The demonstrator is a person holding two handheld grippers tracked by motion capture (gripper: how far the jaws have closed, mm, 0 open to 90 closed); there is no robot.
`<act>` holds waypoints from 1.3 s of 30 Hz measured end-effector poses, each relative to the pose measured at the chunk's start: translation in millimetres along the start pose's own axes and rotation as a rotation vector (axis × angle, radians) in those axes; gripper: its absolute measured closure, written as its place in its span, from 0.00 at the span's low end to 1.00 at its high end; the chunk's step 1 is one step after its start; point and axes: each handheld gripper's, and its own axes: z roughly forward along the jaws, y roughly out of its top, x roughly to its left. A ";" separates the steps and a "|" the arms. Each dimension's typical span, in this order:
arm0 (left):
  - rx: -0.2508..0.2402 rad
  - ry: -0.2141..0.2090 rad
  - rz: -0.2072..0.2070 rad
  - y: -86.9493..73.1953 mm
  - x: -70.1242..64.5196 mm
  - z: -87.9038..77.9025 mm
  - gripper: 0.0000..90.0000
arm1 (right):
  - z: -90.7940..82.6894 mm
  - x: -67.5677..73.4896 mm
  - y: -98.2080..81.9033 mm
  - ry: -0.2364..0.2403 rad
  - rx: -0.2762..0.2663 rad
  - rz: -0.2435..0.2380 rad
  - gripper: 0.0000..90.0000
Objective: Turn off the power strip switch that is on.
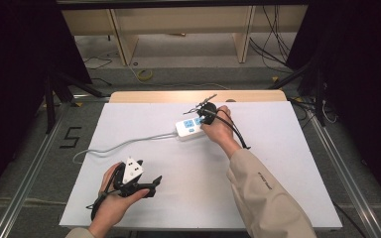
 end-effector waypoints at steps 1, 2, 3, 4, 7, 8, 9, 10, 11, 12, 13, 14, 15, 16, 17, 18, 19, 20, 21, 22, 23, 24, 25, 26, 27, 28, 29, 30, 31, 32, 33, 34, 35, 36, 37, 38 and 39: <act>0.002 0.000 0.003 0.1 0.2 -0.3 0.20 | 0.0 -0.3 -0.2 0.000 -0.001 -0.004 1.00; 0.001 0.000 0.001 0.1 0.1 -0.2 0.20 | 0.2 0.0 -0.3 -0.003 -0.005 -0.001 1.00; 0.000 0.000 -0.001 0.0 0.0 0.0 0.20 | 0.2 0.0 -0.4 -0.005 -0.006 -0.003 1.00; 0.003 -0.001 0.002 0.0 0.1 -0.1 0.20 | -0.1 0.6 -0.2 -0.005 -0.008 0.006 1.00; 0.003 -0.001 0.001 -0.2 0.2 0.0 0.20 | -0.3 1.4 -0.5 -0.006 -0.012 0.002 1.00; 0.000 0.000 -0.003 -0.3 0.0 0.1 0.20 | -1.0 0.9 -0.8 0.002 -0.013 0.000 1.00; 0.000 0.001 -0.003 -0.4 0.2 0.1 0.20 | -1.0 0.9 -0.8 0.002 -0.013 0.000 1.00; 0.003 0.001 0.000 -0.4 0.4 -0.1 0.20 | -1.2 1.1 -0.9 0.004 -0.015 0.004 1.00; 0.003 0.001 -0.001 -0.5 0.3 -0.2 0.20 | -2.3 1.4 -1.3 0.007 -0.015 0.000 0.99; 0.003 0.002 -0.001 -0.4 0.3 -0.3 0.20 | -2.3 1.4 -1.3 0.007 -0.015 0.000 0.99; 0.002 0.001 -0.004 -0.4 0.0 -0.3 0.20 | -2.8 1.7 -1.5 0.006 -0.016 -0.003 0.98; 0.002 0.001 -0.003 -0.3 -0.1 -0.3 0.20 | -3.4 1.8 -1.7 0.005 -0.017 -0.007 0.98; 0.003 0.001 0.000 -0.2 0.0 -0.4 0.20 | -5.1 1.8 -1.7 0.005 -0.024 -0.011 0.97; 0.003 0.001 0.000 -0.2 -0.1 -0.3 0.20 | -5.1 1.8 -1.7 0.005 -0.024 -0.011 0.97; 0.003 0.001 0.001 -0.3 -0.1 -0.3 0.20 | -6.0 2.0 -1.3 0.005 -0.030 -0.008 0.97; 0.003 0.001 0.001 -0.4 0.0 -0.2 0.20 | -8.1 1.9 -0.7 0.009 -0.036 -0.009 0.94; 0.005 0.001 0.002 -0.4 0.2 -0.4 0.20 | -8.1 1.9 -0.7 0.009 -0.036 -0.009 0.94; 0.005 0.001 0.000 -0.6 0.2 -0.3 0.20 | -9.0 1.6 -0.6 0.010 -0.037 -0.012 0.93; 0.005 0.002 -0.001 -0.6 0.2 -0.4 0.20 | -9.5 1.3 -0.5 0.011 -0.042 -0.021 0.93; 0.008 0.001 0.001 -0.6 0.4 -0.6 0.20 | -11.0 1.4 -0.5 0.011 -0.036 -0.019 0.92; 0.006 0.002 -0.001 -0.6 0.3 -0.5 0.20 | -11.9 1.4 -0.7 0.011 -0.038 -0.017 0.92; 0.008 0.001 0.002 -0.6 0.4 -0.6 0.20 | -13.1 0.8 -0.9 0.015 -0.038 -0.021 0.91; 0.008 0.002 0.004 -0.6 0.5 -0.6 0.20 | -14.2 0.6 -1.2 0.017 -0.045 -0.018 0.90; 0.008 0.001 0.003 -0.6 0.3 -0.4 0.20 | -15.5 0.5 -1.5 0.017 -0.047 -0.014 0.88; 0.007 0.001 0.001 -0.6 0.3 -0.3 0.20 | -16.9 -0.2 -1.9 0.017 -0.046 -0.023 0.87; 0.007 0.003 0.001 -0.6 0.3 -0.3 0.20 | -18.3 0.0 -2.2 0.020 -0.048 -0.015 0.86; 0.005 0.003 -0.003 -0.5 0.2 -0.2 0.20 | -21.1 -0.9 -3.0 0.019 -0.051 -0.020 0.83; 0.005 0.004 -0.001 -0.4 0.3 -0.3 0.20 | -21.1 -0.9 -3.0 0.019 -0.051 -0.020 0.83; 0.005 0.004 -0.001 -0.4 0.4 -0.3 0.20 | -24.0 -0.7 -3.9 0.024 -0.061 -0.006 0.81; 0.005 0.004 -0.002 -0.5 0.3 -0.3 0.20 | -24.0 -0.7 -3.9 0.024 -0.061 -0.006 0.81; 0.004 0.005 -0.004 -0.6 0.1 0.0 0.20 | -25.4 -0.8 -4.5 0.026 -0.065 -0.001 0.79; 0.008 0.003 -0.001 -0.6 0.2 -0.1 0.20 | -26.5 -1.4 -5.2 0.028 -0.067 -0.005 0.78; 0.007 0.004 -0.002 -0.6 0.0 0.0 0.20 | -27.8 -1.4 -5.9 0.030 -0.066 -0.001 0.77; 0.007 0.004 -0.002 -0.6 0.0 0.0 0.20 | -28.8 -1.7 -6.8 0.031 -0.070 -0.003 0.76; 0.007 0.004 -0.002 -0.6 0.0 0.1 0.20 | -30.2 -2.3 -7.6 0.030 -0.068 -0.004 0.75; 0.007 0.004 -0.002 -0.6 -0.1 0.2 0.20 | -31.2 -2.5 -8.4 0.030 -0.075 0.002 0.75; 0.007 0.004 -0.001 -0.6 -0.1 0.2 0.20 | -32.4 -2.6 -9.3 0.032 -0.078 0.008 0.73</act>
